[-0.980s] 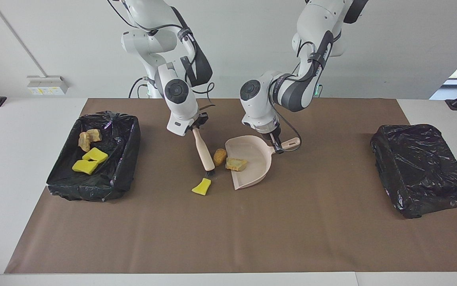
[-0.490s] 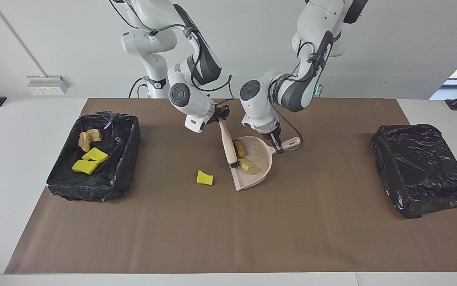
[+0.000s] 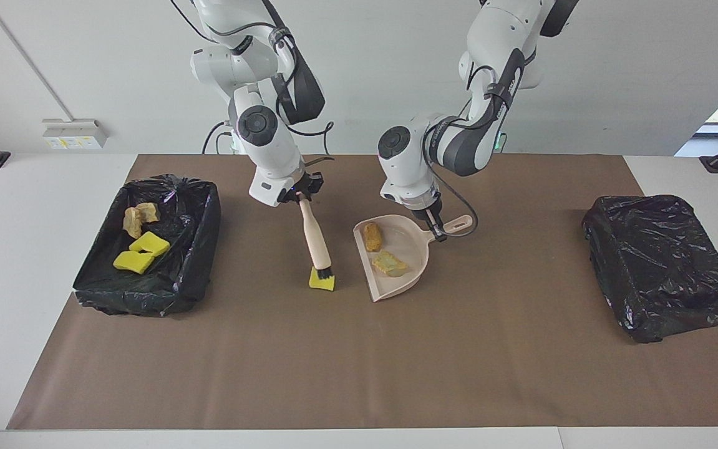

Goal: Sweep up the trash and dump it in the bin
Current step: 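Sweep the last scraps into the dustpan with the right gripper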

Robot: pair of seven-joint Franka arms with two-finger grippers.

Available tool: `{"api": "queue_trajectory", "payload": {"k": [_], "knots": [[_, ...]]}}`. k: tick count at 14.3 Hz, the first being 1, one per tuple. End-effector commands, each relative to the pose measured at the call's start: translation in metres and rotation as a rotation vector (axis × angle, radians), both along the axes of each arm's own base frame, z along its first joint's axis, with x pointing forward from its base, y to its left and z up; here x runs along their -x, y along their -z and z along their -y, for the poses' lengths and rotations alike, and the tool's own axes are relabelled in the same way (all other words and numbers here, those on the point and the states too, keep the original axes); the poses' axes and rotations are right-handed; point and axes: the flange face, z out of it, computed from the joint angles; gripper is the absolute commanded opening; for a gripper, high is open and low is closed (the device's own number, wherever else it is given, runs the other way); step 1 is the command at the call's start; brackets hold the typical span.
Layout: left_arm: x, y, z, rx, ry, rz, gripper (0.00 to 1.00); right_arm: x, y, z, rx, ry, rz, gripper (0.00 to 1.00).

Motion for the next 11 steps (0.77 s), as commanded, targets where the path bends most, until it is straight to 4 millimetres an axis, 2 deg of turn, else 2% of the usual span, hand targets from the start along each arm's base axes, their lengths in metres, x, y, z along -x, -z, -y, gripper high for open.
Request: {"api": "queue_trajectory", "payload": {"k": [1, 2, 3, 6, 8, 11], "knots": [[0.000, -0.003, -0.009, -0.020, -0.029, 0.017, 0.00, -0.059, 0.009, 0.028, 0.093, -0.077, 0.055, 0.00], [0.000, -0.002, -0.010, -0.022, -0.031, 0.015, 0.00, -0.065, 0.023, 0.030, 0.110, -0.095, 0.048, 0.00], [0.000, -0.002, -0.009, -0.021, -0.030, 0.017, 0.00, -0.063, 0.037, 0.028, 0.104, -0.095, 0.023, 0.00], [0.000, -0.001, -0.009, -0.010, -0.037, 0.027, 0.00, -0.040, 0.058, 0.007, 0.045, -0.081, -0.069, 0.00], [-0.002, 0.002, -0.016, -0.013, -0.051, 0.025, 0.00, -0.022, 0.073, -0.015, -0.076, -0.033, -0.143, 0.00], [0.000, 0.005, -0.014, 0.000, -0.041, 0.031, 0.00, 0.006, 0.066, -0.073, -0.178, -0.039, -0.205, 0.00]]}}
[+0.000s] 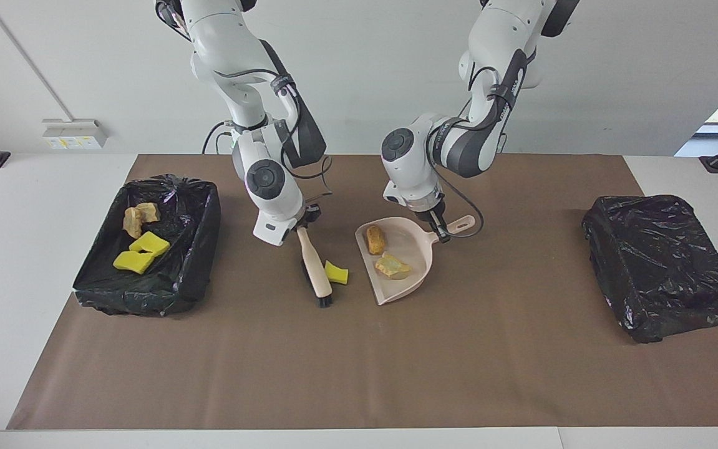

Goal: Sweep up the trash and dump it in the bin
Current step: 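Sweep the last scraps into the dustpan with the right gripper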

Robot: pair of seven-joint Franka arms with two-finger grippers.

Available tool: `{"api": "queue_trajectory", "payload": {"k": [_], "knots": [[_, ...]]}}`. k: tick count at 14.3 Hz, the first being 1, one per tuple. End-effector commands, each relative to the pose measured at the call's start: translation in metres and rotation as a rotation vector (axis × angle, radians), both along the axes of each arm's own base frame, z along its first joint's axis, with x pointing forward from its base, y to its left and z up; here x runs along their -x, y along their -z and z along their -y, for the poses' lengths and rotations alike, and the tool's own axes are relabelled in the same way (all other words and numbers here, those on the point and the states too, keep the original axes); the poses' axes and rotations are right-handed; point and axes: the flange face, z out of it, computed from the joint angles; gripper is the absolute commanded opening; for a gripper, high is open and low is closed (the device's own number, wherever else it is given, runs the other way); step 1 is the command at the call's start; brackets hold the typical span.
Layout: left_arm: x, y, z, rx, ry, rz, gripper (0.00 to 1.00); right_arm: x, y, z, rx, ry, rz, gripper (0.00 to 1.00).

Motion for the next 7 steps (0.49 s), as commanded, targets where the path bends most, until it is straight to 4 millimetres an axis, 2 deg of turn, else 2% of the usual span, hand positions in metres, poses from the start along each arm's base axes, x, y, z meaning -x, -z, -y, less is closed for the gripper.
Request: {"api": "queue_trajectory", "payload": {"k": [1, 3, 4, 7], "knots": [[0.005, 0.005, -0.007, 0.002, -0.009, 0.024, 0.00, 0.032, -0.010, -0.046, -0.119, 0.021, -0.070, 0.00], [0.010, 0.009, -0.008, 0.000, -0.004, 0.022, 0.00, 0.049, -0.017, -0.081, -0.167, 0.076, -0.109, 0.00], [0.012, 0.009, -0.008, 0.007, 0.002, 0.028, 0.00, 0.051, -0.019, -0.086, -0.178, 0.097, -0.120, 0.00], [0.013, 0.012, -0.008, 0.012, 0.006, 0.030, 0.00, 0.043, -0.025, -0.072, -0.187, 0.095, -0.100, 0.00]]}}
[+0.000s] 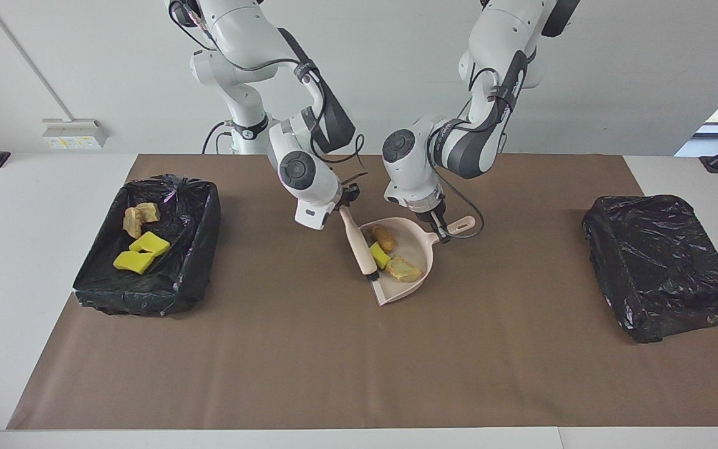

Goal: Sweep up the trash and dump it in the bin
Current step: 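Sweep the last scraps into the dustpan with the right gripper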

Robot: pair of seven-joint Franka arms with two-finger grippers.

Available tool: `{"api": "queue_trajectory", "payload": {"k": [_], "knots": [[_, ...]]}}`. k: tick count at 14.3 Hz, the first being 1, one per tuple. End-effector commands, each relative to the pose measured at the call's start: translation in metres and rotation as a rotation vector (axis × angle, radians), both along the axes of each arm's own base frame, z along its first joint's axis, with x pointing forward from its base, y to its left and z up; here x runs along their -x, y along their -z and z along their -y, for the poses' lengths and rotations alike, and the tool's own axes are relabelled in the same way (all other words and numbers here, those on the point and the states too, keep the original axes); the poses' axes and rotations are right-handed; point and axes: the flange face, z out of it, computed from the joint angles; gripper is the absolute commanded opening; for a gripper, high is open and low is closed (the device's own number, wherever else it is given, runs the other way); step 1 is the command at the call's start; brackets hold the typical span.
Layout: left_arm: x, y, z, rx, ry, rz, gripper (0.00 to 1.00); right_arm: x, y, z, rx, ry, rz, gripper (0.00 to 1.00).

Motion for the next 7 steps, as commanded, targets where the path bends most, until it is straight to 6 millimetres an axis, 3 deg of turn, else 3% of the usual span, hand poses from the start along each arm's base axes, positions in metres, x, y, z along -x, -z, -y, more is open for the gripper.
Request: {"api": "queue_trajectory", "payload": {"k": [1, 4, 7], "knots": [[0.009, 0.007, -0.006, 0.004, 0.006, 0.020, 0.00, -0.006, -0.015, 0.023, -0.026, 0.036, 0.012, 0.00], [0.006, 0.002, -0.014, 0.001, 0.014, 0.017, 0.00, -0.008, -0.037, 0.035, -0.026, 0.048, 0.022, 0.00], [0.007, -0.002, -0.021, 0.008, 0.063, 0.013, 0.00, -0.005, -0.088, 0.064, -0.018, 0.075, 0.048, 0.00]]}}
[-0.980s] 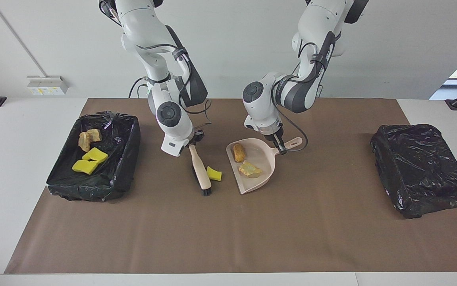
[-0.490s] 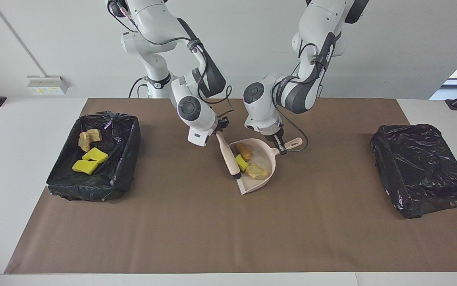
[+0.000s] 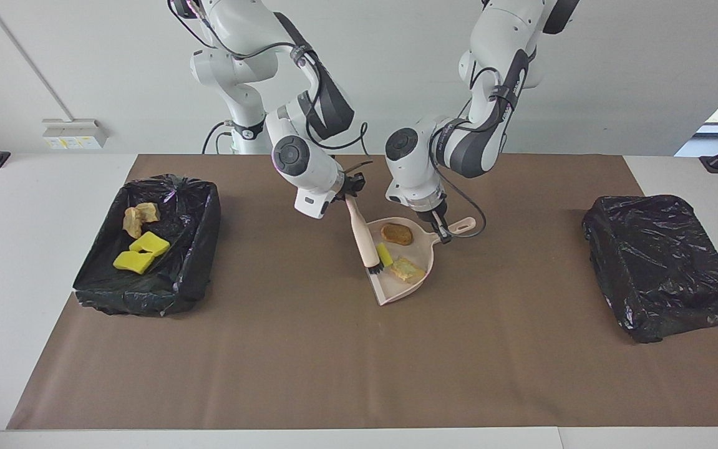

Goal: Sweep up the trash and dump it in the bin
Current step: 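Sweep the last scraps into the dustpan with the right gripper, then carry the dustpan to the trash bag with the left gripper while the right gripper withdraws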

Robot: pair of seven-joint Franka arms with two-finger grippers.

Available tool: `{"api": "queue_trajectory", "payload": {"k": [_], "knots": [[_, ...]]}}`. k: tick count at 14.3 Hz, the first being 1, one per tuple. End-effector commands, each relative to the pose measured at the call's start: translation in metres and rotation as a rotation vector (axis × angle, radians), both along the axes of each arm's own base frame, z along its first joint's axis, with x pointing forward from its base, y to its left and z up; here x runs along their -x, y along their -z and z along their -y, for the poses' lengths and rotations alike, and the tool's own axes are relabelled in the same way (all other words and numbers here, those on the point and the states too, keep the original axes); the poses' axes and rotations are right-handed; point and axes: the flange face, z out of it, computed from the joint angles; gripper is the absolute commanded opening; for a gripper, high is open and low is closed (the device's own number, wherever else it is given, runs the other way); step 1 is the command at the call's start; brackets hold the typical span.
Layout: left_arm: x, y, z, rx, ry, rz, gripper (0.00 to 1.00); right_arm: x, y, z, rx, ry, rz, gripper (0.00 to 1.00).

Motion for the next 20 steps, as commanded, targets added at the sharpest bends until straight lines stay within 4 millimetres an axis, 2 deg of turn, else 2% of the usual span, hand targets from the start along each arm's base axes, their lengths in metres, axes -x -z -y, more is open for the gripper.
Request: {"api": "queue_trajectory", "payload": {"k": [1, 3, 4, 7, 10, 12, 13, 15, 16, 19, 20], "knots": [[0.009, 0.000, -0.015, 0.009, 0.042, 0.019, 0.00, 0.009, -0.052, 0.032, -0.011, 0.033, 0.020, 0.00], [0.010, 0.001, -0.015, 0.029, 0.038, 0.019, 0.00, 0.013, -0.065, 0.053, 0.026, 0.034, 0.004, 0.00], [0.011, -0.001, -0.016, 0.029, 0.036, 0.022, 0.00, 0.017, -0.066, 0.059, 0.099, 0.041, 0.007, 0.00], [0.006, -0.017, -0.027, 0.081, 0.084, -0.025, 0.00, 0.059, -0.061, 0.047, 0.330, 0.102, 0.010, 0.00], [0.008, -0.042, -0.059, 0.099, 0.105, -0.032, 0.00, 0.102, -0.046, 0.050, 0.377, 0.122, -0.016, 0.00], [0.006, -0.060, -0.086, 0.103, 0.069, -0.008, 0.00, 0.131, -0.041, 0.038, 0.359, 0.125, 0.000, 0.00], [0.009, -0.068, -0.096, 0.095, 0.079, -0.006, 0.00, 0.134, -0.041, 0.036, 0.348, 0.137, -0.005, 0.00], [-0.004, -0.096, -0.160, 0.094, 0.023, 0.021, 0.00, 0.135, -0.039, 0.029, 0.307, 0.172, -0.007, 0.00], [-0.008, -0.109, -0.186, 0.098, 0.020, 0.028, 0.00, 0.138, -0.035, 0.017, 0.294, 0.183, -0.001, 0.00], [-0.023, -0.131, -0.284, 0.125, -0.023, 0.026, 0.00, 0.144, -0.013, -0.041, 0.234, 0.224, 0.019, 0.00], [-0.025, -0.136, -0.324, 0.143, -0.086, 0.033, 0.00, 0.152, -0.009, -0.061, 0.228, 0.238, 0.018, 0.00]]}}
